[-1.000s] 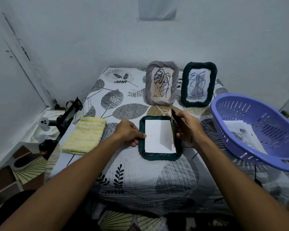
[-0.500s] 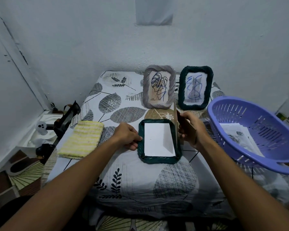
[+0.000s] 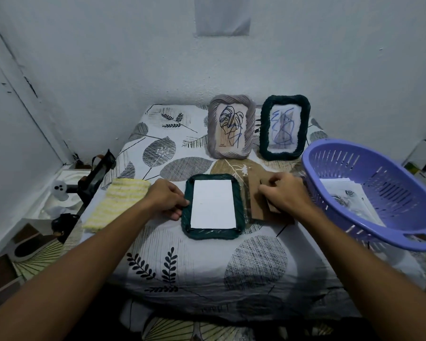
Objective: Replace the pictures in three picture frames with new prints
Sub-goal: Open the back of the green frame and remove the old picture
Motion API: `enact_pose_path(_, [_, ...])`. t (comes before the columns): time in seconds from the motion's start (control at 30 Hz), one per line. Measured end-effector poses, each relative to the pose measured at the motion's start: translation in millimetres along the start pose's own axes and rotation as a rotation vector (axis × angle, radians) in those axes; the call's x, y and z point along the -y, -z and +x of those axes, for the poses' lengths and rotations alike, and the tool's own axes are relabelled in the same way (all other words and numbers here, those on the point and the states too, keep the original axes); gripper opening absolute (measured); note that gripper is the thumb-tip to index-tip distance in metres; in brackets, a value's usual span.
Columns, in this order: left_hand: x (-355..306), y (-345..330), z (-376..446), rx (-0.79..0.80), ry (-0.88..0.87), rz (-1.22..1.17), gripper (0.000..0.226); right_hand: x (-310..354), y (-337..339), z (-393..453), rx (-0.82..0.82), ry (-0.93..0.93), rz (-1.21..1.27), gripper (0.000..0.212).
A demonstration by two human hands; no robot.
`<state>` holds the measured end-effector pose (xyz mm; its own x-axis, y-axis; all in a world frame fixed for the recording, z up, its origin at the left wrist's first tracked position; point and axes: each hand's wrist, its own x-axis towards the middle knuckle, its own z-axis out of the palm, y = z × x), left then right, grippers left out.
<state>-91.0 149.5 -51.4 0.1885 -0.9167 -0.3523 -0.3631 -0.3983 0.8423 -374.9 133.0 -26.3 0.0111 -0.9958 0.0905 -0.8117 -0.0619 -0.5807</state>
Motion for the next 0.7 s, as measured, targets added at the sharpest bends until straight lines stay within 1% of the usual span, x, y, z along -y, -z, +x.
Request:
enact_pose_path(0.2, [1,8,1,-0.019,0.004,0.010,0.013,-7,-17,1,0.012,-0.046,-0.101,0.032])
enact_pose_path(0.53, [1,10,1,-0.026,0.004,0.018,0.014,2,-34,-2,-0.002,-0.035,-0.203,0.038])
enact_pose_path(0.7, [0,10,-2,-0.023,-0.002,0.013,0.016,0,-38,-7,-0.011,-0.021,-0.349,0.043])
